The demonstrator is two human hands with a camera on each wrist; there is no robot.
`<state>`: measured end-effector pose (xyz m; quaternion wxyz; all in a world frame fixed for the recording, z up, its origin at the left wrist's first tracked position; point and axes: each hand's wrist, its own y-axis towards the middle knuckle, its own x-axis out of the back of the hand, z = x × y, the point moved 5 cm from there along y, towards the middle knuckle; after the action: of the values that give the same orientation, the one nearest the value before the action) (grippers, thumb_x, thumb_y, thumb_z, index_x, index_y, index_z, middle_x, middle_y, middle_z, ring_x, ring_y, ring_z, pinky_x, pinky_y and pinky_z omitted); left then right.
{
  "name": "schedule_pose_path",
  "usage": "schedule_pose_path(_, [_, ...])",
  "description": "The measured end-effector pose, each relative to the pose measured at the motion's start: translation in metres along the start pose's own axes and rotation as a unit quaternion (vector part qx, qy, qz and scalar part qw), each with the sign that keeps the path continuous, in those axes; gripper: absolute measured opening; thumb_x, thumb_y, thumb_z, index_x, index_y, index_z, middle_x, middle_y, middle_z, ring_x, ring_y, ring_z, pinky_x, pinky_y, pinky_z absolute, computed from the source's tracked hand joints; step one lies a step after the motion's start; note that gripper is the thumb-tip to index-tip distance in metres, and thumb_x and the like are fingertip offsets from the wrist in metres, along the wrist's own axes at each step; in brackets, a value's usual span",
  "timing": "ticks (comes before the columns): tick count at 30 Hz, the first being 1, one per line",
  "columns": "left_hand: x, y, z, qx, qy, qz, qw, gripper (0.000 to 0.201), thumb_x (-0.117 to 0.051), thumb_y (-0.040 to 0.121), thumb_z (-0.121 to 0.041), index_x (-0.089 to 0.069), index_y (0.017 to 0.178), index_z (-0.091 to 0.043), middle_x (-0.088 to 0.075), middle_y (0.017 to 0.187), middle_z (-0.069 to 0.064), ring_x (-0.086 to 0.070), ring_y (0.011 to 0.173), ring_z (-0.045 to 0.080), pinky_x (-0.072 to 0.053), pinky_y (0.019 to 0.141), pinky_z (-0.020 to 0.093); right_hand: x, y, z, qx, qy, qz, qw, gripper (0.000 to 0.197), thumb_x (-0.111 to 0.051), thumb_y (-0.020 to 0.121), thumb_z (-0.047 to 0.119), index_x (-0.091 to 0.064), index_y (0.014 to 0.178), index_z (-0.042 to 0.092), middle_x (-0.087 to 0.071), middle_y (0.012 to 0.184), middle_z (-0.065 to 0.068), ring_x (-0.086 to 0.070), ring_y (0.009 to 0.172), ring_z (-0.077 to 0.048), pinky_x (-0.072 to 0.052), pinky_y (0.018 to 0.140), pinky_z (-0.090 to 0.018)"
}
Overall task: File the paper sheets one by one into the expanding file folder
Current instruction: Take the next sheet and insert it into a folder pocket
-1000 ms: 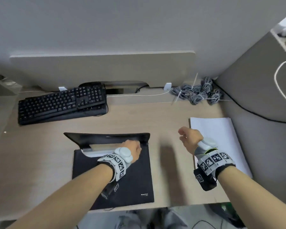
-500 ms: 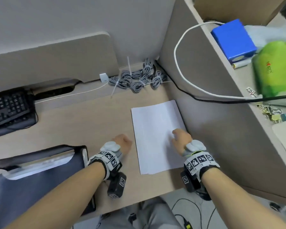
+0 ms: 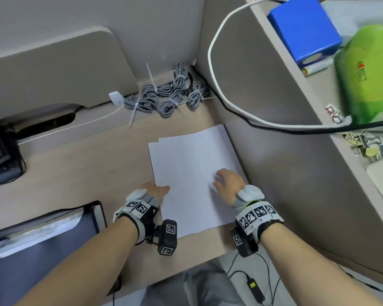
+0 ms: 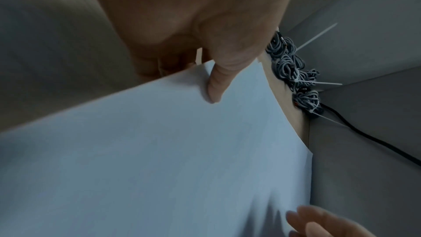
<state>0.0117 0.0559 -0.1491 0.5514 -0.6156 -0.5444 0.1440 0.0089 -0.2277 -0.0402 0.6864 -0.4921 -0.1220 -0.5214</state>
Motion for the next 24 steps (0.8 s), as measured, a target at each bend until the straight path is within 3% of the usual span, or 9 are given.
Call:
schedule_pose_path(2, [-0.001, 0.042, 0.026, 0.01, -0.017, -0.031, 0.999, 0.084, -0.067, 0.041, -0.06, -0.067, 0.114, -0.017, -0.072, 0.107, 0.004, -0.07, 0.089, 0.026, -0.057, 0.085, 0.046, 0.008, 0.001, -0.007, -0.017, 0.03, -0.034, 0.999, 0.037, -0.057, 0.091, 0.024, -0.054, 0.125, 0.009, -0.059, 0.125, -0.008, -0.057, 0.112, -0.025, -0.039, 0.086, -0.022])
schedule_pose_path(4, [0.008, 0.024, 0.017, 0.009, -0.001, -0.034, 0.999, 0.081, -0.066, 0.042, -0.06, -0.067, 0.11, -0.016, -0.072, 0.106, 0.003, -0.07, 0.088, 0.025, -0.057, 0.085, 0.045, 0.012, 0.0, -0.014, -0.037, 0.038, -0.048, 0.997, 0.039, -0.057, 0.092, 0.024, -0.053, 0.126, 0.008, -0.059, 0.126, -0.009, -0.057, 0.113, -0.025, -0.038, 0.087, -0.021])
schedule_pose_path(8, [0.01, -0.027, -0.016, 0.0, 0.0, 0.004, 1.0, 0.076, -0.071, 0.068, -0.054, -0.055, 0.125, -0.007, -0.064, 0.122, 0.008, -0.064, 0.104, 0.032, -0.052, 0.086, 0.037, 0.005, -0.004, -0.014, -0.042, 0.004, -0.035, 0.999, 0.036, -0.057, 0.091, 0.026, -0.056, 0.121, 0.007, -0.061, 0.123, -0.012, -0.058, 0.112, -0.03, -0.047, 0.094, -0.035])
schedule_pose_path(10, [0.008, -0.042, -0.026, 0.001, -0.011, 0.012, 1.0, 0.078, -0.073, 0.07, -0.048, -0.053, 0.129, -0.001, -0.062, 0.124, 0.014, -0.063, 0.105, 0.034, -0.052, 0.088, 0.041, 0.0, -0.004, -0.01, -0.031, -0.008, -0.033, 0.999, 0.033, -0.057, 0.089, 0.028, -0.058, 0.116, 0.008, -0.064, 0.115, -0.012, -0.059, 0.107, -0.032, -0.049, 0.089, -0.04])
schedule_pose_path(12, [0.007, -0.043, -0.027, 0.008, 0.008, 0.002, 1.0, 0.073, -0.071, 0.067, -0.039, -0.054, 0.125, 0.002, -0.062, 0.122, 0.017, -0.062, 0.105, 0.035, -0.052, 0.09, 0.044, -0.003, -0.004, -0.008, -0.032, 0.0, -0.026, 0.999, 0.034, -0.056, 0.088, 0.031, -0.057, 0.116, 0.011, -0.065, 0.109, -0.011, -0.06, 0.102, -0.031, -0.05, 0.084, -0.038])
schedule_pose_path(16, [0.009, -0.04, -0.027, 0.01, 0.014, -0.008, 1.0, 0.049, -0.071, 0.083, -0.025, -0.056, 0.119, 0.003, -0.062, 0.121, 0.018, -0.06, 0.109, 0.036, -0.049, 0.097, 0.045, 0.001, -0.006, -0.012, -0.07, 0.082, -0.048, 0.993, 0.04, -0.058, 0.09, 0.027, -0.053, 0.128, 0.013, -0.06, 0.127, -0.007, -0.058, 0.114, -0.025, -0.046, 0.096, -0.032])
schedule_pose_path(20, [0.004, -0.022, -0.018, 0.018, 0.03, 0.033, 0.999, 0.05, -0.06, 0.093, -0.031, -0.052, 0.131, 0.002, -0.054, 0.135, 0.014, -0.053, 0.121, 0.033, -0.04, 0.106, 0.044, 0.0, -0.006, -0.019, -0.108, 0.128, -0.049, 0.985, 0.042, -0.059, 0.091, 0.026, -0.051, 0.13, 0.015, -0.058, 0.132, -0.002, -0.056, 0.12, -0.021, -0.042, 0.099, -0.028])
schedule_pose_path(22, [0.0, -0.012, -0.014, 0.008, 0.035, 0.053, 0.998, 0.048, -0.055, 0.096, -0.032, -0.052, 0.131, 0.0, -0.052, 0.136, 0.008, -0.051, 0.123, 0.032, -0.038, 0.108, 0.041, 0.0, -0.003, -0.018, -0.123, 0.16, -0.057, 0.978, 0.038, -0.061, 0.09, 0.024, -0.055, 0.126, 0.014, -0.061, 0.125, -0.002, -0.058, 0.115, -0.021, -0.041, 0.092, -0.024])
schedule_pose_path(24, [0.003, -0.02, -0.02, -0.005, 0.034, 0.032, 0.999, 0.052, -0.06, 0.09, -0.036, -0.054, 0.13, -0.002, -0.056, 0.133, 0.009, -0.055, 0.119, 0.031, -0.042, 0.105, 0.042, -0.002, 0.002, -0.018, -0.132, 0.19, -0.061, 0.971, 0.034, -0.064, 0.088, 0.022, -0.059, 0.12, 0.012, -0.063, 0.111, -0.003, -0.061, 0.103, -0.023, -0.042, 0.085, -0.023])
